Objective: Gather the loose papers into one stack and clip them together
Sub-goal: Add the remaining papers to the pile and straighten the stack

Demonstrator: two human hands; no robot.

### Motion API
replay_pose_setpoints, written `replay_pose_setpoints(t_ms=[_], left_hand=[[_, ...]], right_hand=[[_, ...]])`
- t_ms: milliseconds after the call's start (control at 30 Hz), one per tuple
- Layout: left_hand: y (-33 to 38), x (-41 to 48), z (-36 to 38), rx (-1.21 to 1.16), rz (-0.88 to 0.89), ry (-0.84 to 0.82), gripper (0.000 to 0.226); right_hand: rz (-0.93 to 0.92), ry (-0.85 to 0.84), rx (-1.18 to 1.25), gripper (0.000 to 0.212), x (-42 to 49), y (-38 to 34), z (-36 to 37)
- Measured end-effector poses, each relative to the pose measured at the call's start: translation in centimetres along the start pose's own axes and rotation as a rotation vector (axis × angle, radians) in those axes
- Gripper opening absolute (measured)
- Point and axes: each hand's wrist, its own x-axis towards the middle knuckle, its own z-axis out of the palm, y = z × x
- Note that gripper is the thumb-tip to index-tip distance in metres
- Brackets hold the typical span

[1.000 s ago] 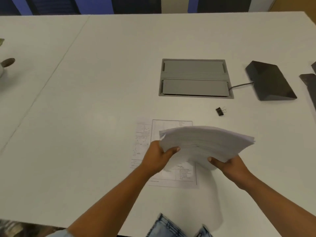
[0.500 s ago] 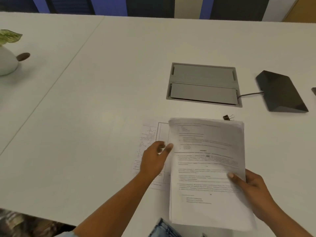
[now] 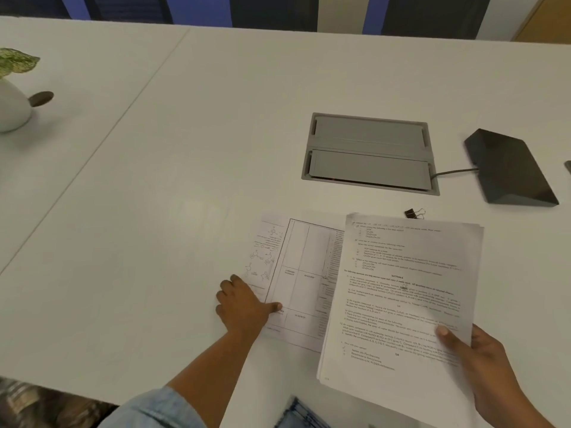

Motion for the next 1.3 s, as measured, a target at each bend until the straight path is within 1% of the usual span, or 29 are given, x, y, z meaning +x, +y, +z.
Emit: replay_pose_setpoints(t_ms=[33, 67, 167, 233, 300, 400, 500, 567, 633, 700, 733, 933, 1000, 1067, 1200, 1300], left_hand=[[-0.2, 0.4, -0.2, -0.059, -0.018, -0.007, 0.121], [-0.3, 0.8, -0.2, -0.146, -0.037, -0.024, 0.116], [-0.5, 1.4, -0.5, -0.41, -0.071, -0.103, 0.103], [-0.4, 1.3, -0.7, -0.446, -0.064, -0.134, 0.092], [-0.5, 1.4, -0.6, -0.474, -0.057, -0.123, 0.076], [-0.7, 1.3, -0.3, -0.605, -0.073, -0.104, 0.05], [-1.3, 1.1, -0.2, -0.737, -0.075, -0.09, 0.021], [-1.8, 1.0, -0.3, -0.822, -0.06, -0.102, 0.009], [-2.4, 1.0, -0.7, -0.893, -0.039, -0.118, 0.012], [-3.0, 0.9, -1.4, -0.956, -0.03, -0.121, 0.017], [-3.2, 0.8, -1.9, -0.99, -0.031, -0.114, 0.019], [-4.2, 0.1, -6.1, -1.163, -0.039, -0.027, 0.025], [-4.5, 0.0, -7.3, -1.196, -0.021, -0.029, 0.026], [-4.3, -0.6, -8.5, -1.218, 0.011, -0.086, 0.028], [-2.7, -3.7, -9.7, -1.253, 0.099, -0.252, 0.034], [-0.6, -6.7, -9.4, -1.313, 0.137, -0.359, 0.031]], right_hand=[[0.0, 0.01, -0.004, 0.064, 0.0, 0.0, 0.1], [-0.004, 0.01, -0.004, 0.064, 0.0, -0.1, 0.1], [0.003, 0.017, 0.017, 0.051, 0.1, -0.3, 0.3], [0.009, 0.029, 0.035, 0.042, 0.0, -0.4, 0.3], [0.013, 0.043, 0.036, 0.04, -0.1, -0.5, 0.3], [0.022, 0.052, 0.038, 0.029, -0.2, -0.5, 0.1], [0.037, 0.052, 0.031, 0.035, -0.1, -0.5, -0.1], [0.029, 0.062, 0.028, 0.039, 0.0, -0.5, -0.3], [0.02, 0.081, 0.015, 0.035, 0.1, -0.7, -0.3], [0.02, 0.084, 0.008, 0.02, 0.2, -0.9, -0.3], [0.021, 0.083, 0.006, 0.016, 0.2, -1.0, -0.4], [0.022, 0.09, -0.053, 0.016, 0.6, -1.3, -1.2], [0.022, 0.087, -0.061, 0.017, 0.7, -1.3, -1.4], [0.025, 0.076, -0.048, 0.019, 0.7, -1.4, -1.3], [0.036, 0.027, -0.045, 0.022, 0.9, -2.0, 0.3], [0.033, -0.004, -0.047, 0.026, 1.1, -2.6, 2.4]])
